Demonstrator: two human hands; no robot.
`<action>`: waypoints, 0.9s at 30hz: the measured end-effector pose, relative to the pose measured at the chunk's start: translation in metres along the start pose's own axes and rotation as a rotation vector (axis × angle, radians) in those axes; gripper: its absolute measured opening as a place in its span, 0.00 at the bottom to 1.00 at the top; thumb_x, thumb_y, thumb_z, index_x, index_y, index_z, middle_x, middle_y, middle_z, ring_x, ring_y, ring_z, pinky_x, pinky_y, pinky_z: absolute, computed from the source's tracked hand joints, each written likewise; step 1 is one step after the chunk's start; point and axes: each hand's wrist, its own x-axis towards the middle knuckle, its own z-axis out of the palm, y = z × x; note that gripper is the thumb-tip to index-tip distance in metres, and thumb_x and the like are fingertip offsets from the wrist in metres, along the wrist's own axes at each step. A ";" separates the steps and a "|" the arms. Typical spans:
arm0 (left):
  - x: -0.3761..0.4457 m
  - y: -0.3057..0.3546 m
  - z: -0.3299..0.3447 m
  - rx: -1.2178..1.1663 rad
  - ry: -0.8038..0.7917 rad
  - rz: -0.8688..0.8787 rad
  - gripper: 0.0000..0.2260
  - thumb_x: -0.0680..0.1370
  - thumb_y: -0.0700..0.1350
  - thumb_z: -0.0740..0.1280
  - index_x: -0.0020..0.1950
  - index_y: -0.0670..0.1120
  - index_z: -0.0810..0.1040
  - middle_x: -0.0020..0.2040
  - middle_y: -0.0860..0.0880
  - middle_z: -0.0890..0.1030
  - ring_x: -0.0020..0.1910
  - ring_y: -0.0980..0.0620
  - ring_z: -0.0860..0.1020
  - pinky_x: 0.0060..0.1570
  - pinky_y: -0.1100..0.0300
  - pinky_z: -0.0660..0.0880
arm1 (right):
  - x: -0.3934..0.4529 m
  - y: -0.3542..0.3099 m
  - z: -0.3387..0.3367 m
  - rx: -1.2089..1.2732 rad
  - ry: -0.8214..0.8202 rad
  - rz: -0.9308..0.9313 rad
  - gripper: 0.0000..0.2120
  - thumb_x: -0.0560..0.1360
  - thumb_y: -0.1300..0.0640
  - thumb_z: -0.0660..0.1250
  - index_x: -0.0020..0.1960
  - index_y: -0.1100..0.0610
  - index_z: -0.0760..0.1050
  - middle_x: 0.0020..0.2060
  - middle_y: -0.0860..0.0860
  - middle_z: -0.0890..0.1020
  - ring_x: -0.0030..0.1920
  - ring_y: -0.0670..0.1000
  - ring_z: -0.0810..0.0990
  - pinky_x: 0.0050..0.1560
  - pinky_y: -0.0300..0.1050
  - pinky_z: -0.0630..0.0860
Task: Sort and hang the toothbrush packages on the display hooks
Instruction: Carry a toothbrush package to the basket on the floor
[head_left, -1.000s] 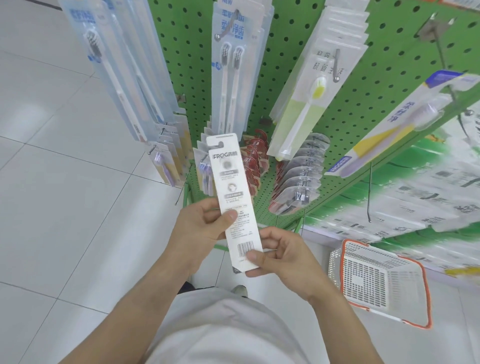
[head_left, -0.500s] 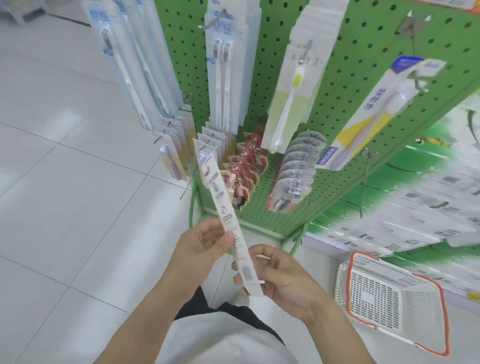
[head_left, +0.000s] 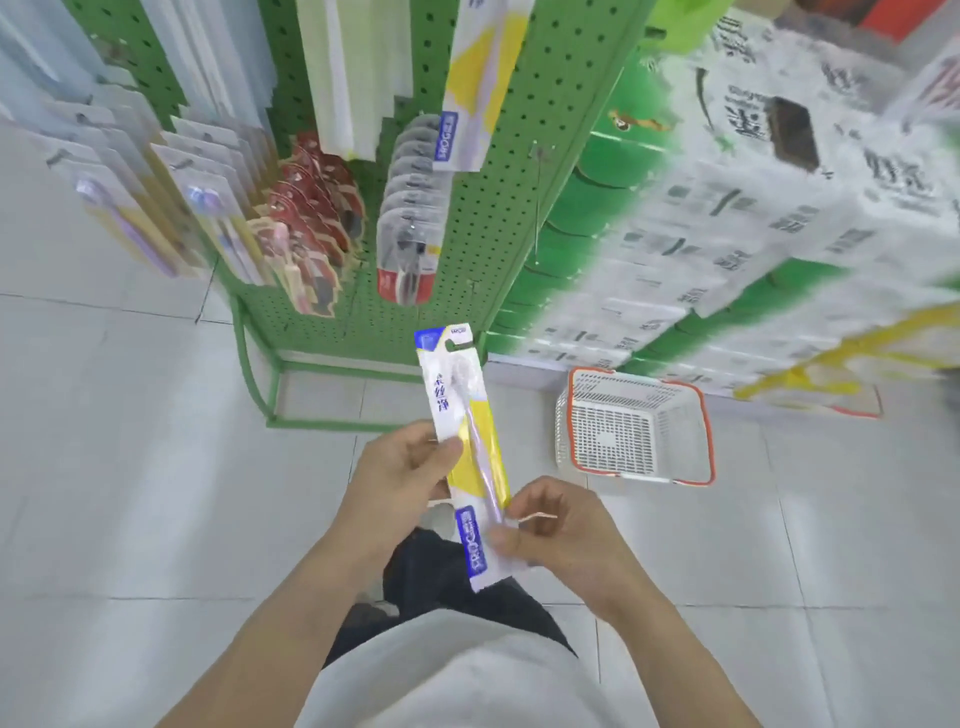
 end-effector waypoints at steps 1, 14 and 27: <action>-0.002 -0.006 0.010 0.007 -0.012 -0.023 0.08 0.82 0.38 0.66 0.57 0.40 0.83 0.49 0.41 0.87 0.48 0.39 0.85 0.53 0.47 0.82 | -0.007 0.002 -0.009 0.007 -0.023 0.039 0.16 0.67 0.61 0.81 0.48 0.60 0.76 0.43 0.54 0.85 0.38 0.55 0.85 0.36 0.47 0.81; 0.100 -0.074 0.247 0.089 0.063 -0.196 0.06 0.79 0.39 0.71 0.53 0.38 0.84 0.44 0.41 0.87 0.39 0.44 0.86 0.40 0.54 0.83 | 0.050 0.069 -0.252 0.042 -0.043 0.073 0.10 0.76 0.61 0.74 0.56 0.60 0.79 0.44 0.61 0.87 0.48 0.67 0.85 0.49 0.69 0.80; 0.350 -0.219 0.464 0.134 0.100 -0.551 0.07 0.80 0.43 0.68 0.56 0.44 0.81 0.49 0.43 0.86 0.44 0.42 0.86 0.43 0.54 0.83 | 0.277 0.224 -0.497 0.012 0.163 0.215 0.14 0.76 0.59 0.73 0.58 0.49 0.75 0.44 0.52 0.86 0.44 0.51 0.85 0.41 0.50 0.83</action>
